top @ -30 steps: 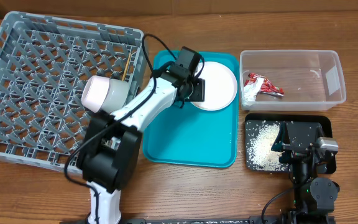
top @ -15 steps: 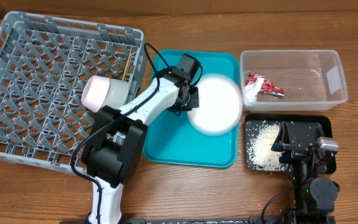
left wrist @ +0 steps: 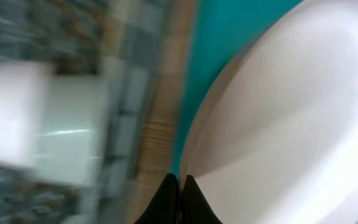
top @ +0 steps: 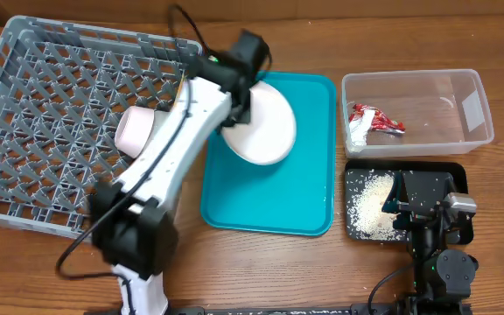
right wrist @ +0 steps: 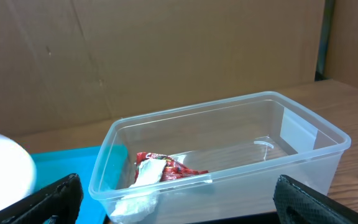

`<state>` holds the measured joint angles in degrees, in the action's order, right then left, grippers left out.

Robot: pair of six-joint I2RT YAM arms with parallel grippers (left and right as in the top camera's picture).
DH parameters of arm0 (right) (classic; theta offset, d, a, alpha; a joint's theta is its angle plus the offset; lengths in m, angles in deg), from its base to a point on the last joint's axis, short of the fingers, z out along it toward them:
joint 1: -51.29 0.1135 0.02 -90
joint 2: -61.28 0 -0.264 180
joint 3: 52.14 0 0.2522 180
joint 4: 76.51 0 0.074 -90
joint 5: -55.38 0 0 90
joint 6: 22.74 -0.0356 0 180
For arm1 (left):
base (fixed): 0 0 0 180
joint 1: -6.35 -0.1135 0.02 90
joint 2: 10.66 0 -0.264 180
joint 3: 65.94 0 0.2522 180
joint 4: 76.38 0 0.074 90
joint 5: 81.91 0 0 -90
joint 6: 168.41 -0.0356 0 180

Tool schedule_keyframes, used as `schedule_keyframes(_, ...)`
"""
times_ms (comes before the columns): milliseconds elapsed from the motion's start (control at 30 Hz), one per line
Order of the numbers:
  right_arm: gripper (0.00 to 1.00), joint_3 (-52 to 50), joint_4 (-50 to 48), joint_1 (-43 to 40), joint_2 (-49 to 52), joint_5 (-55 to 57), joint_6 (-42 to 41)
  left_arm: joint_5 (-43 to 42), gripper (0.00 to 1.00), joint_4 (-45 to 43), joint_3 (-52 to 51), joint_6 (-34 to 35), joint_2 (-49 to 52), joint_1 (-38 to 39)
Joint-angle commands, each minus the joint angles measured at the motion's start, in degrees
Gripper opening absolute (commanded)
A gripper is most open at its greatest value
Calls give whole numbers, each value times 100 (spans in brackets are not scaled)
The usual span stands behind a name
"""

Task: Sort waste into correct bins and load items into the dishwasher
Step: 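Carry the large plate left and insert it upright into the rack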

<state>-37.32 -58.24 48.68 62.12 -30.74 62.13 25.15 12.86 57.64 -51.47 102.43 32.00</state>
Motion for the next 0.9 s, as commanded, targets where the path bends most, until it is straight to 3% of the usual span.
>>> schedule_keyframes(0, 100, -61, -33, -2, -68, 46, 26, 2332, 4, 560, 675, -168, -754, -98)
schedule_keyframes(133, 100, -61, -33, -2, -68, 46, 26, 4100, 4, 1141, 767, -164, -1178, -101)
schedule_keyframes(300, 100, -61, -33, -2, -68, 46, 26, 5442, 4, 1698, 767, -98, -1360, -243)
schedule_keyframes(700, 100, -61, -35, -2, -68, 46, 26, 5974, 4, 1624, 610, -105, -1335, -1397)
schedule_keyframes(867, 100, -61, -33, -2, -68, 46, 26, 5834, 4, 1620, 520, -125, -1335, -1648)
